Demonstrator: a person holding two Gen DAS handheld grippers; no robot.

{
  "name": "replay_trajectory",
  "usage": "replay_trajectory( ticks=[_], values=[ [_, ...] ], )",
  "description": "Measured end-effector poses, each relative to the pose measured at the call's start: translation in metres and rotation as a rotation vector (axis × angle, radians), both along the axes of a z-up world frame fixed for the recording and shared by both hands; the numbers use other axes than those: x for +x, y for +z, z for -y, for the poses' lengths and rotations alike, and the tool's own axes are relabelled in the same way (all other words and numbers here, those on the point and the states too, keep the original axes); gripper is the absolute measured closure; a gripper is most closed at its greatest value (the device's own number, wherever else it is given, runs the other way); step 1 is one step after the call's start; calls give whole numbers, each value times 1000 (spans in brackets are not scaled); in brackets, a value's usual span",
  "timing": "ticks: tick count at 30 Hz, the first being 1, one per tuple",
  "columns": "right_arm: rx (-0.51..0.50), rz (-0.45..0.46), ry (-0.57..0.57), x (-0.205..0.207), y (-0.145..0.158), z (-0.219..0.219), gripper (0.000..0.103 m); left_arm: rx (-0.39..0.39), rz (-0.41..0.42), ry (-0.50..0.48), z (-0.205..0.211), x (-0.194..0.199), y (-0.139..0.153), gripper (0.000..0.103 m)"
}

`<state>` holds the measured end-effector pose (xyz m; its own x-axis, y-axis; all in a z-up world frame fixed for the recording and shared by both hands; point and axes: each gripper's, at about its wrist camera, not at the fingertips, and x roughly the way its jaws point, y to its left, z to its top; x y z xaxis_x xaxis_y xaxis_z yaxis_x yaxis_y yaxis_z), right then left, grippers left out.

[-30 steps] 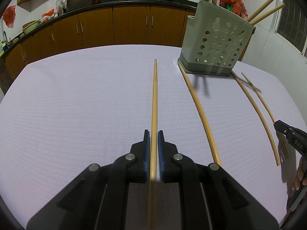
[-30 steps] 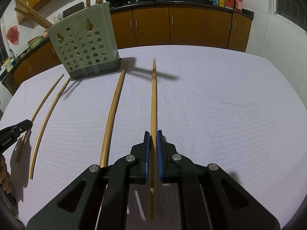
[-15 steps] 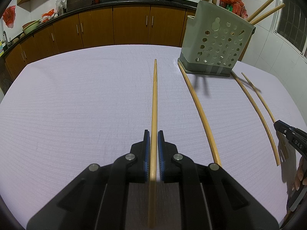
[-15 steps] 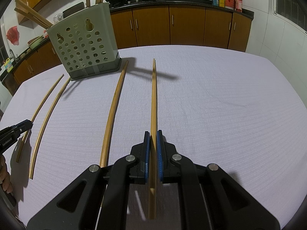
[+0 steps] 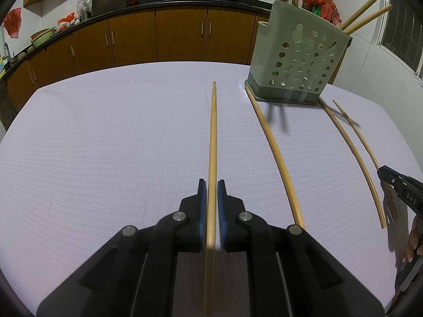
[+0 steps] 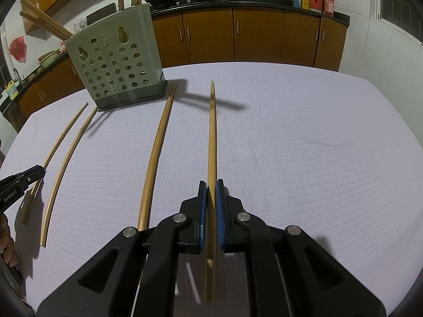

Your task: Organize utensils

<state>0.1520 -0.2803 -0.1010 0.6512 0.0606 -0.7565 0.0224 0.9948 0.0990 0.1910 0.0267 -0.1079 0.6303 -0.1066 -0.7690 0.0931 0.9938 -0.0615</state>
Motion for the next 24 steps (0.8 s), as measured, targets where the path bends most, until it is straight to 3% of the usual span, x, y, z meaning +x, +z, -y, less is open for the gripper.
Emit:
replay_trajectory(
  ticks=[12,17,24],
  values=[
    [4,1,0,0,0,1,95,0,1,0,0,0,0,92],
    [22,1,-8,-4,0,2,95,64,6,-27,7,-8,0,92],
    [29,21,-14,-6,3,3,95,68,8,-36,5,-12,2,95]
  ],
)
